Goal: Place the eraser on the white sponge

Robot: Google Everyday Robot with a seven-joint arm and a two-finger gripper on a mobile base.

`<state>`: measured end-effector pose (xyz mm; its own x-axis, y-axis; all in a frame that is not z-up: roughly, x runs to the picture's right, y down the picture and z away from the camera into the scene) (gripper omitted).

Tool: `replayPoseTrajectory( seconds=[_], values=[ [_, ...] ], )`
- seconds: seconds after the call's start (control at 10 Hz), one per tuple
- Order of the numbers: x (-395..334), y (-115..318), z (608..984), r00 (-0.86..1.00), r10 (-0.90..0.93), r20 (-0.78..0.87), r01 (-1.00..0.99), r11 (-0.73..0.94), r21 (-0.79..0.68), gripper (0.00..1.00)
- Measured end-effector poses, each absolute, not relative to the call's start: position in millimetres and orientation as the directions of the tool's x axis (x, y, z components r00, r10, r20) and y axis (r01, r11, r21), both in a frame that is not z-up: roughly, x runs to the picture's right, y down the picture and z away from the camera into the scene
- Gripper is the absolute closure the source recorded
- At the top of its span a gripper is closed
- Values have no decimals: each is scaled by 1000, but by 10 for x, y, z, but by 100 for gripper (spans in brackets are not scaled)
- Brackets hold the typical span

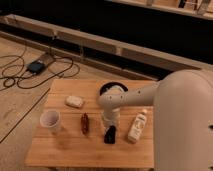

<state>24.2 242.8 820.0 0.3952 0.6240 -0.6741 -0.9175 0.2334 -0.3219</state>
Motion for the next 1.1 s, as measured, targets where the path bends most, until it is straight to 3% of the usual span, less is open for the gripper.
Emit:
replayPoseTrajectory(
  seconds=[0.1,0.2,1.1],
  values=[
    [238,2417,8207,395,627,-671,-918,233,-322,97],
    [226,2407,8211,397,629,-669,-917,233,-324,100],
    [-178,1743,8130,574,590,-568,-818,376,-436,100]
  ],
)
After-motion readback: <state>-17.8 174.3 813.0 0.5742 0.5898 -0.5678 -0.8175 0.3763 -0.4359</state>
